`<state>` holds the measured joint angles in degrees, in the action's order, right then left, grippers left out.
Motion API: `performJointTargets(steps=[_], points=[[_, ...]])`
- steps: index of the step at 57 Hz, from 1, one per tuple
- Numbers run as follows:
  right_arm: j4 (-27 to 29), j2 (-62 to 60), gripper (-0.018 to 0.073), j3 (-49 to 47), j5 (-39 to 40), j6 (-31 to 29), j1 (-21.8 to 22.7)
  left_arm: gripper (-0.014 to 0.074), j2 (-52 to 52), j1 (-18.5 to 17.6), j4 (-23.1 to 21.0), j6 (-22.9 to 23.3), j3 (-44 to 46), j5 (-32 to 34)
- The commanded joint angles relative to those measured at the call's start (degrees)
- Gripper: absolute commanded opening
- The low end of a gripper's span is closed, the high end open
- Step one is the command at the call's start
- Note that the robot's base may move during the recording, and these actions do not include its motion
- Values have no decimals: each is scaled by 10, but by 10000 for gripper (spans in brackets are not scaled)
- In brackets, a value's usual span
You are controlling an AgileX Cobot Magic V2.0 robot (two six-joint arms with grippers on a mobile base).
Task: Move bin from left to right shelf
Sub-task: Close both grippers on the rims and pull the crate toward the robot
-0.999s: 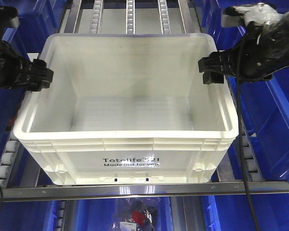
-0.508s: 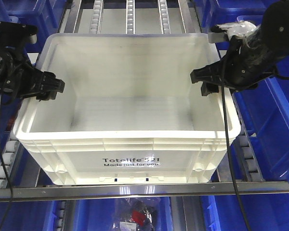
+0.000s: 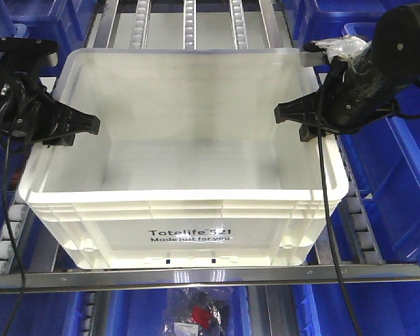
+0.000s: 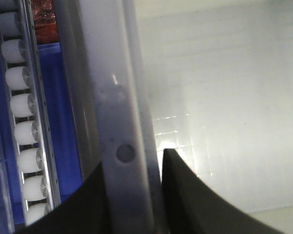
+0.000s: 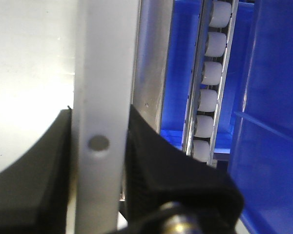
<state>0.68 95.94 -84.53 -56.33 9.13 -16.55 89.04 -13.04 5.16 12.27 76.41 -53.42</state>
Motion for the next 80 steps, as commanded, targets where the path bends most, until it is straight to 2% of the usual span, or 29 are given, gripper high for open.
performJointTargets(steps=[1,6,23,32,44,58,80], points=[[-14,-35,-6,-26,6,-7,0,-8,-36,-1,19,-11,16,-5],[-16,-50,-5,-41,-15,8,0,-8,-55,-1,15,-6,16,-11],[-17,-100,-1,-51,-41,31,0,-7,-113,-1,-57,3,16,-41],[-17,-140,-1,-12,-28,38,0,-7,-138,-1,-55,33,15,-54],[-16,-200,0,67,19,40,0,-6,-162,-2,-63,35,15,-69],[-21,-226,0,69,21,36,-22,-6,-165,-2,-71,34,15,-92],[-17,-226,0,69,11,36,-22,-6,-169,-1,-71,34,15,-105]])
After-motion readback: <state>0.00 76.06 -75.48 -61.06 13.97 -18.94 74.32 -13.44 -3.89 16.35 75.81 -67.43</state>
